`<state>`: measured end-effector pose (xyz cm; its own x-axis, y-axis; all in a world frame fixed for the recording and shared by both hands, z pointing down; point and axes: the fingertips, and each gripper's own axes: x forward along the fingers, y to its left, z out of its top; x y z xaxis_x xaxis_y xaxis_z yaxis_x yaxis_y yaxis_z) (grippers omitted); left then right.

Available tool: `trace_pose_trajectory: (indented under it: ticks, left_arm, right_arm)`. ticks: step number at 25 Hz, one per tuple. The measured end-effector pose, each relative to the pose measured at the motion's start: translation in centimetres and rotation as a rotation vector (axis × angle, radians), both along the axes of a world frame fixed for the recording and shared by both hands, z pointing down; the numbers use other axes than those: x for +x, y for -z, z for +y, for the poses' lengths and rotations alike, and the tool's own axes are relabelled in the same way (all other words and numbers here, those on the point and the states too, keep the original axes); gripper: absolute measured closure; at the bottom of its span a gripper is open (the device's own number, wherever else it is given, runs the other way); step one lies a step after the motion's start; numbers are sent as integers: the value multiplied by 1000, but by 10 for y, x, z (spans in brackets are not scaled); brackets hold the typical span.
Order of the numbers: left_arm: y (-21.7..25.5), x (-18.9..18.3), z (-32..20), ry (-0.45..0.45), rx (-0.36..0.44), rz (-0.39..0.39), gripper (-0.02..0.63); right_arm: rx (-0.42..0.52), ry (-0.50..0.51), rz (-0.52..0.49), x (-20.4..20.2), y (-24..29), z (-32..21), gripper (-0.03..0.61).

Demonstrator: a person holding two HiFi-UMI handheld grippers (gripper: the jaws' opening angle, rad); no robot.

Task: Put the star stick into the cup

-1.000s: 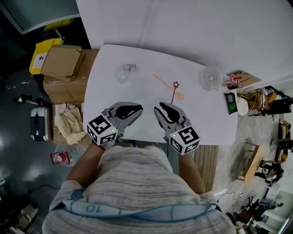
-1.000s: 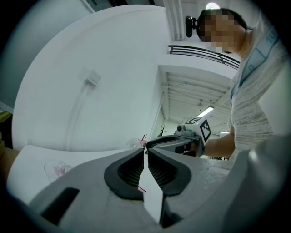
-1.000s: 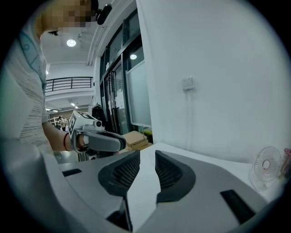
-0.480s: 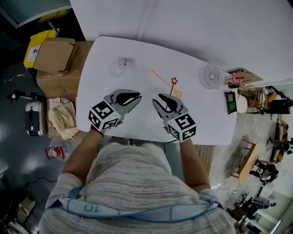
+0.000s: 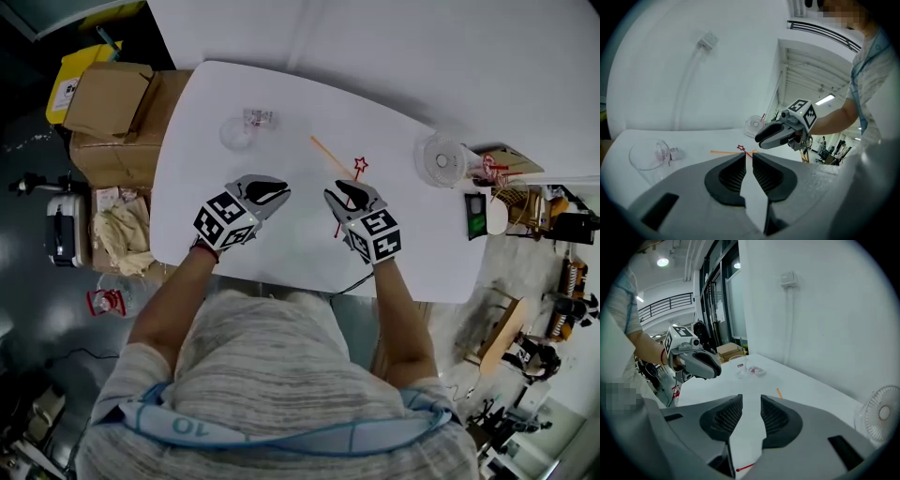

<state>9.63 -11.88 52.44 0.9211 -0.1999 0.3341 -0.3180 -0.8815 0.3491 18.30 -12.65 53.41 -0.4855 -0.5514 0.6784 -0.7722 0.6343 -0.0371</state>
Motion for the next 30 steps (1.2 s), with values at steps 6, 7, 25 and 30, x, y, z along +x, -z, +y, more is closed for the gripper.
trace_pose_trajectory:
  ticks: [6, 7, 25, 30]
  left_arm:
    - [-33, 7, -3, -6, -75, -42, 576]
    - [-38, 9, -3, -8, -85, -50, 576]
    - [-59, 18, 8, -1, -157, -63, 576]
    - [-58, 16, 7, 9, -163, -55, 575]
  right_arm:
    - [-77, -39, 52, 31, -36, -3, 477]
    - [-85, -45, 63, 38, -40, -4, 477]
    - [-196, -7, 369, 121, -98, -12, 477]
    - [-234, 30, 425, 125, -113, -13, 483]
